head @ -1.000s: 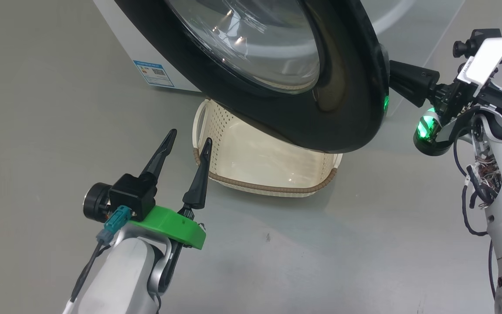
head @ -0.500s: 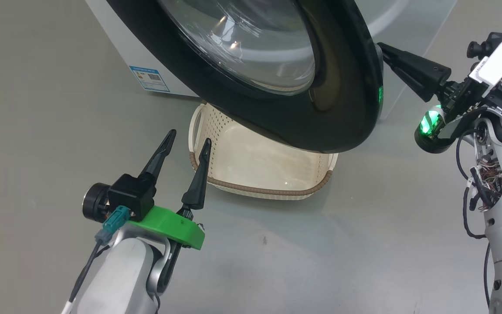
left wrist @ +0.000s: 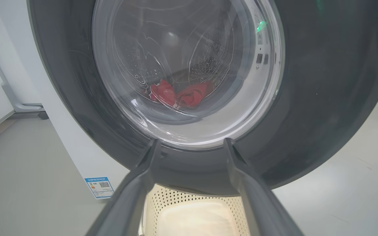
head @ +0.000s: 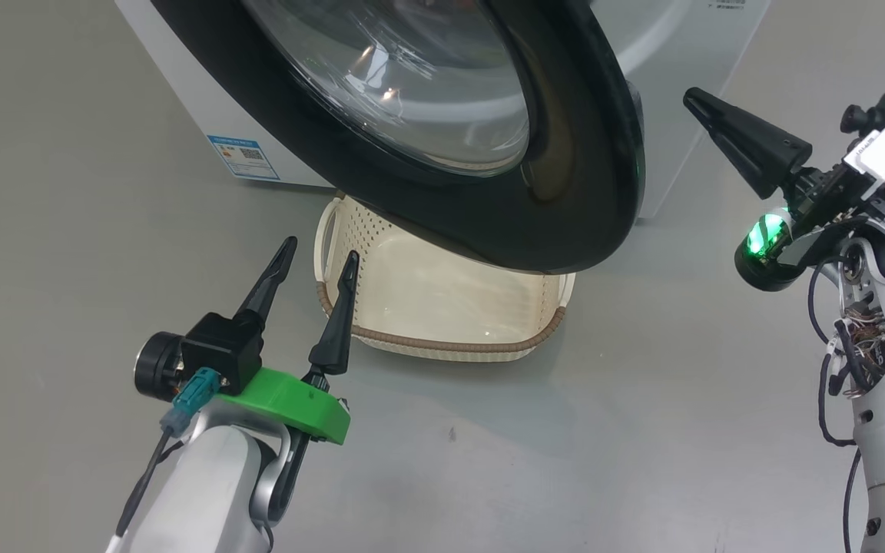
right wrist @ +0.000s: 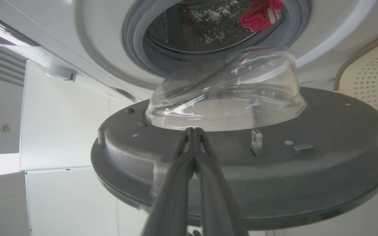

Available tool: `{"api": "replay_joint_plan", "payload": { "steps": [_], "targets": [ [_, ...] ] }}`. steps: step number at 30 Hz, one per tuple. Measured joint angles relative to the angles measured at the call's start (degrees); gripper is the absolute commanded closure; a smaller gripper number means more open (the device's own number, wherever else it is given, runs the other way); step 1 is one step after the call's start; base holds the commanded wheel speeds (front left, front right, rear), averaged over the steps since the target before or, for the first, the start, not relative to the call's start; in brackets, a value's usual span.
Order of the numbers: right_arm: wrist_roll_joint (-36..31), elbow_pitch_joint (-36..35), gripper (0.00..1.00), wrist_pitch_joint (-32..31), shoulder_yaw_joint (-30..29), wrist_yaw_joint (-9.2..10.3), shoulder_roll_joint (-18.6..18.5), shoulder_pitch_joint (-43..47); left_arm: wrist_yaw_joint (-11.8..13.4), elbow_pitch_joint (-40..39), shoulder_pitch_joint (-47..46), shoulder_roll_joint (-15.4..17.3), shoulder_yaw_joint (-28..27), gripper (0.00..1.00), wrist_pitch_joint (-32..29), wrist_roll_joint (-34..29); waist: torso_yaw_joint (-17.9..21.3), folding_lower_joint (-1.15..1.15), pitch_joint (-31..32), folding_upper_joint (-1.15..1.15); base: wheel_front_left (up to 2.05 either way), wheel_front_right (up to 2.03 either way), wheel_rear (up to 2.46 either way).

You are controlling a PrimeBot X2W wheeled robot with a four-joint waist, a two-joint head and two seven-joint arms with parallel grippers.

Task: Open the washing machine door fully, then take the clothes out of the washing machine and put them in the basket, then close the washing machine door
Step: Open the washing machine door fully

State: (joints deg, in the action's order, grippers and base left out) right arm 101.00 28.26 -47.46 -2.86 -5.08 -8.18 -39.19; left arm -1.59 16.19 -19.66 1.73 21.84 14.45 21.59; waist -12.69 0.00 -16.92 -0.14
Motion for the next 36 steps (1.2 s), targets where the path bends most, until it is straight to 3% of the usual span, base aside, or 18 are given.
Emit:
{"api": "replay_joint_plan", "payload": {
  "steps": [1, 2, 3, 4, 11, 18, 22, 28, 35, 36],
  "targets": [
    [0.01, -0.13, 1.00, 0.73, -0.57, -0.21, 0.02, 0.39, -0.01, 0.05, 0.16, 0.00, -0.13, 0.00, 0.00, -0.01, 0.17, 0.00, 0.15, 0.00, 0.00, 0.00, 0.00],
    [0.07, -0.25, 0.80, 0.99, -0.94, -0.38, 0.00, 0.84, -0.01, 0.09, 0.38, 0.00, -0.34, 0.00, 0.00, -0.01, 0.35, 0.00, 0.30, 0.00, 0.00, 0.00, 0.00],
    [0.07, -0.36, 0.52, 1.37, -1.23, -0.41, 0.03, 1.27, -0.02, 0.13, 0.55, 0.00, -0.52, 0.00, 0.00, -0.02, 0.54, 0.00, 0.42, 0.00, 0.00, 0.00, 0.00],
    [0.07, -0.44, 0.00, 2.15, -1.65, -0.66, 0.15, 1.76, -0.04, 0.22, 0.69, 0.00, -0.64, 0.00, 0.00, -0.02, 0.73, 0.00, 0.57, 0.00, 0.00, 0.00, 0.00],
    [-2.29, -1.63, 0.00, 7.57, -3.78, -1.42, 0.46, 5.59, -0.24, 0.73, 1.29, 0.01, -1.38, 0.00, 0.00, -0.59, 2.03, 0.00, 1.79, 0.00, 0.00, 0.00, 0.00],
    [-11.34, -3.70, 0.00, 18.29, -5.75, -1.90, -0.55, 9.48, -0.48, 1.01, 1.86, 0.03, -2.13, 0.00, 0.00, -0.60, 3.21, 0.00, 2.81, 0.00, 0.00, 0.00, 0.00],
    [-17.95, -8.81, 0.00, 24.51, -5.76, -1.90, -1.71, 10.90, -0.58, 1.09, 2.09, 0.03, -2.54, 0.00, 0.00, -0.62, 3.79, 0.00, 3.22, 0.00, 0.00, 0.00, 0.00],
    [-34.03, -14.43, 0.00, 34.81, -1.62, -1.90, -6.69, 14.15, -0.74, 1.21, 2.21, 0.10, -2.99, 0.00, 0.00, -1.53, 4.49, 0.00, 3.60, 0.00, 0.00, 0.00, 0.00],
    [-53.10, -16.21, 0.00, 48.32, 2.71, -1.91, -13.17, 17.66, -0.75, 1.22, 2.28, 0.10, -3.09, 0.00, 0.00, -1.60, 4.64, 0.00, 3.54, 0.00, 0.00, 0.00, 0.00],
    [-53.10, -16.21, 0.00, 48.32, 2.71, -1.91, -13.17, 17.66, -0.75, 1.22, 2.28, 0.10, -3.09, 0.00, 0.00, -1.60, 4.64, 0.00, 3.54, 0.00, 0.00, 0.00, 0.00]
  ]
}}
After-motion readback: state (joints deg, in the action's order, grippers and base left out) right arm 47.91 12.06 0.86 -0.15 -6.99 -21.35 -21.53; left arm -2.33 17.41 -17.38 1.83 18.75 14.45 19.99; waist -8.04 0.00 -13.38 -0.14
